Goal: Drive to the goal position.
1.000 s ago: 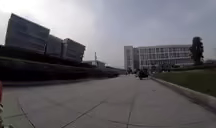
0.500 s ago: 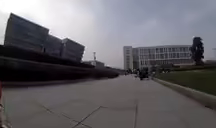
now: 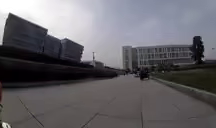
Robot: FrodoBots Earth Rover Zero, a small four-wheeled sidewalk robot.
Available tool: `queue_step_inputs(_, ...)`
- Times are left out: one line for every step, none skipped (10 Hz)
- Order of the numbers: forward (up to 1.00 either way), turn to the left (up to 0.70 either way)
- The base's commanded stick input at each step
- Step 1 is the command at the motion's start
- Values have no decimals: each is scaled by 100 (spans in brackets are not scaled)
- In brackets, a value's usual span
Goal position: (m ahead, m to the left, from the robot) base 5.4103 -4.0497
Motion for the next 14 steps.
queue_step_inputs(70,0)
queue_step_inputs(70,0)
queue_step_inputs(70,0)
queue_step_inputs(70,0)
queue_step_inputs(70,0)
queue_step_inputs(70,0)
queue_step_inputs(70,0)
queue_step_inputs(70,0)
queue_step_inputs(70,0)
queue_step_inputs(70,0)
queue_step_inputs(70,0)
queue_step_inputs(70,0)
queue_step_inputs(70,0)
queue_step_inputs(70,0)
